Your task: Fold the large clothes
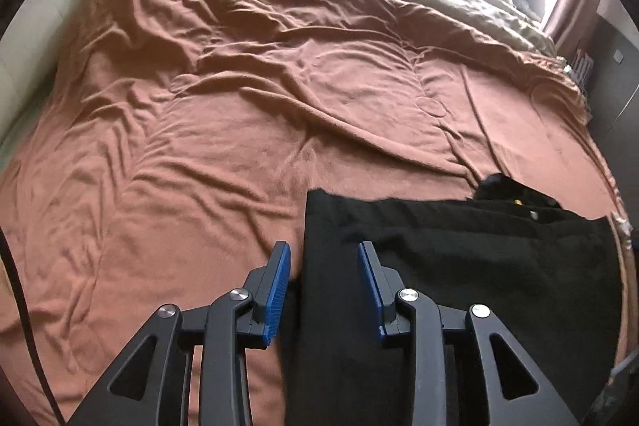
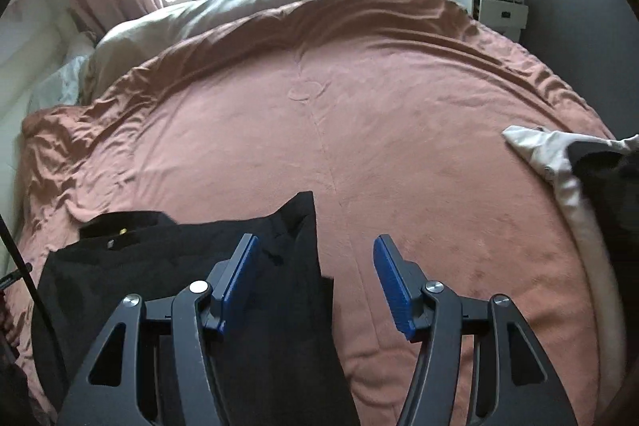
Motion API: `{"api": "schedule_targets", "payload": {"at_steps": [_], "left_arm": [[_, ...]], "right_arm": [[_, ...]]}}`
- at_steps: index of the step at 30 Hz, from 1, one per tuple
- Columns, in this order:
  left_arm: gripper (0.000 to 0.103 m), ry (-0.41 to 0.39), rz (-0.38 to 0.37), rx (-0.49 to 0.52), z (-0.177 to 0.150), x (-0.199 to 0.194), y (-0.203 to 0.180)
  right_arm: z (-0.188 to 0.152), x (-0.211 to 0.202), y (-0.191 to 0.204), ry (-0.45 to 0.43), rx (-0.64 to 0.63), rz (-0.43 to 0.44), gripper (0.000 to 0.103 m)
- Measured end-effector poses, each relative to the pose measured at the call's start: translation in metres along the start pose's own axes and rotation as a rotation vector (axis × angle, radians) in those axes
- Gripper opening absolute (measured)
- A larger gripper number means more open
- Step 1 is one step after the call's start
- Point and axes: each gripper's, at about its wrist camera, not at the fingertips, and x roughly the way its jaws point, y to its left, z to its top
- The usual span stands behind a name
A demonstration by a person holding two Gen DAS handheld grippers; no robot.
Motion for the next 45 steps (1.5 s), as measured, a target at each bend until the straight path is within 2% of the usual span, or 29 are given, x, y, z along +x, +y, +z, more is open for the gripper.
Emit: {"api": "schedule_targets", "payload": {"at_steps": [2, 11, 15, 17, 24, 31, 33, 39, 45], "left_arm": [[0.037, -0.007, -0.017, -0.004, -0.012, -0.014, -0.002], [0.037, -0.016, -0.06, -0.014, -0.071, -0.066, -0.012], [0.037, -0.044, -0.046, -0.026, -0.097, -0.096, -0.017], [0.037, -0.06, -0.071, -0.042, -0.112, -0.111, -0.019], [0.037, -0.073, -0.082, -0.052, -0.154, -0.138, -0.024], [0.037, -0.04, -0.112, -0.156, -0.191, -0.14, -0.002], [0.037, -0.033, -0.124, -0.197, -0.2, -0.138, 0.006], [0.037, 0.01, -0.147, -0.291, -0.223, -0.126, 0.031], [0.037, 0.055, -0.182, -0.395, -0.231, -0.11, 0.061]], "right_arm": [[-0.008, -0.019, 0.001, -0.019, -0.021, -0.017, 0.057], [-0.058, -0.081, 0.017, -0.003, -0.087, 0.042, 0.057], [-0.088, -0.111, 0.022, -0.004, -0.103, 0.099, 0.057], [-0.099, -0.124, 0.023, 0.0, -0.117, 0.101, 0.057], [-0.143, -0.153, 0.033, 0.02, -0.135, 0.18, 0.057], [-0.174, -0.161, 0.058, 0.043, -0.166, 0.238, 0.057], [-0.182, -0.159, 0.067, 0.056, -0.183, 0.245, 0.053], [-0.195, -0.144, 0.093, 0.099, -0.218, 0.268, 0.047], [-0.2, -0.118, 0.119, 0.152, -0.239, 0.282, 0.045]]}}
